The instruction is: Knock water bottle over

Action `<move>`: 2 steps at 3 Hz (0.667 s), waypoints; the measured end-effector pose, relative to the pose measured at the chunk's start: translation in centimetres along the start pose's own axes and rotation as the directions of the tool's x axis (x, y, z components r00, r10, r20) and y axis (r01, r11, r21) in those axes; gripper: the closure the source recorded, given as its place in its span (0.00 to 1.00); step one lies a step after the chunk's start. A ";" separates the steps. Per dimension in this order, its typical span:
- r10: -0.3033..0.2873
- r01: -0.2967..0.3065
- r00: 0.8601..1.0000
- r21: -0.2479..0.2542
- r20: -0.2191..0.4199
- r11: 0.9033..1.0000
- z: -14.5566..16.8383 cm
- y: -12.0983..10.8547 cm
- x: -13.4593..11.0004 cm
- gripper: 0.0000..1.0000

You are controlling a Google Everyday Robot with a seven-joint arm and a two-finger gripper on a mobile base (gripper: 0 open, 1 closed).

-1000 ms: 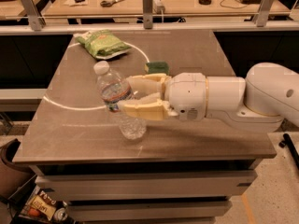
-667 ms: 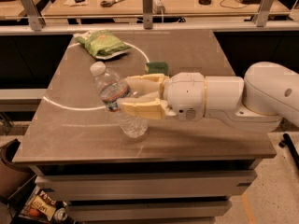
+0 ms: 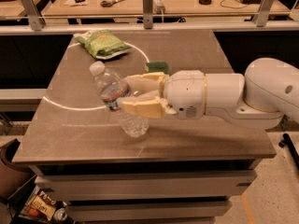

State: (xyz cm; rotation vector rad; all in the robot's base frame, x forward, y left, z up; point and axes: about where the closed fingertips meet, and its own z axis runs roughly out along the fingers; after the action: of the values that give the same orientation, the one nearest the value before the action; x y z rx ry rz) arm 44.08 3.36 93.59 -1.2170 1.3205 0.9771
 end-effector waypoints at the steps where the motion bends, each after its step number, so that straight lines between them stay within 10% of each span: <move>1: 0.002 -0.001 0.998 0.009 -0.059 1.000 -1.0 -0.9 -0.4 1.00; 2: 0.003 0.001 0.989 0.027 -0.147 1.000 -2.5 -2.2 -1.0 1.00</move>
Offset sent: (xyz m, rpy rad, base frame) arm 0.0337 -0.0559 0.0217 -0.2520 0.0459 -0.0853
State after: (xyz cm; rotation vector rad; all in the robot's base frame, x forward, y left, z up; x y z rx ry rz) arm 45.80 0.69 95.06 -1.2878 1.4445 0.8806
